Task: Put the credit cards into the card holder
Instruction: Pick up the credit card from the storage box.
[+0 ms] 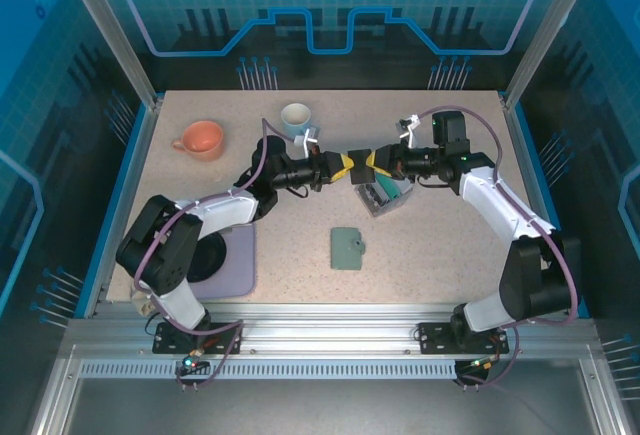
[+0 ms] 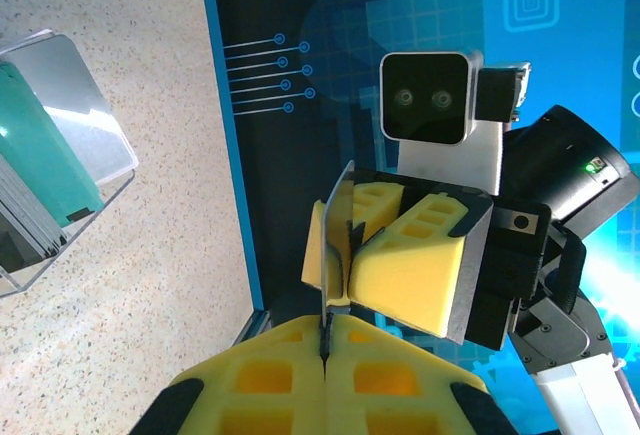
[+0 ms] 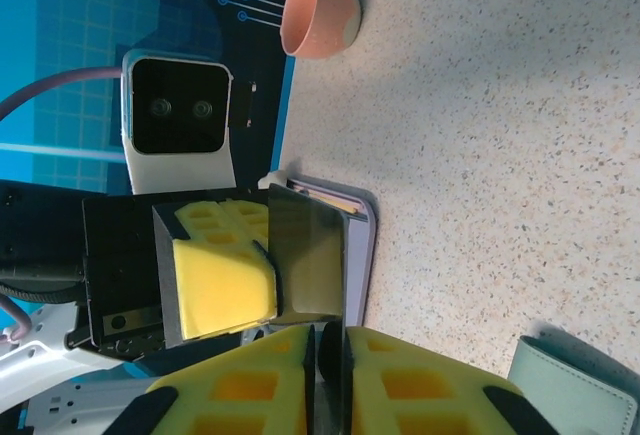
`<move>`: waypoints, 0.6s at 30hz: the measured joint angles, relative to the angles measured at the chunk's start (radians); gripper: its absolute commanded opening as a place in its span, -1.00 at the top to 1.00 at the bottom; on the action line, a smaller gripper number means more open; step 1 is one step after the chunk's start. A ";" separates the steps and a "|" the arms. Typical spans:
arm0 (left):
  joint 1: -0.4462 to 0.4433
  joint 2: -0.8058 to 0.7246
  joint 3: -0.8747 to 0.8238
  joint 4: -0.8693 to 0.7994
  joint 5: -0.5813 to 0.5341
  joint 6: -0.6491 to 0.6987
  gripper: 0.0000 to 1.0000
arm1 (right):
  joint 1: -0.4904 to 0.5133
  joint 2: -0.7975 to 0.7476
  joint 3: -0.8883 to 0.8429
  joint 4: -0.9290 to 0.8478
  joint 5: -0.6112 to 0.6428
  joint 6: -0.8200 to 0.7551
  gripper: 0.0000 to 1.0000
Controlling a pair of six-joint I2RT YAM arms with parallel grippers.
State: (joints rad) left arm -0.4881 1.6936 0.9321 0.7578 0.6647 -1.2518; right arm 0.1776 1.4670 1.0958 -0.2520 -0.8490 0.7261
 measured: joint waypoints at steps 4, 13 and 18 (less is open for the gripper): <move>0.000 0.000 0.002 0.009 0.010 0.000 0.95 | -0.003 0.000 -0.002 0.000 -0.037 0.000 0.67; 0.000 0.000 0.003 0.008 0.018 0.002 0.60 | -0.010 0.000 -0.002 -0.006 -0.089 -0.027 0.95; 0.000 -0.017 0.013 -0.129 -0.001 0.065 0.07 | -0.010 -0.002 -0.002 -0.064 -0.074 -0.081 0.99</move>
State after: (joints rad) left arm -0.4881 1.6764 0.9455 0.6289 0.6640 -1.1870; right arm 0.1673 1.4654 1.0935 -0.3164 -0.9230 0.6453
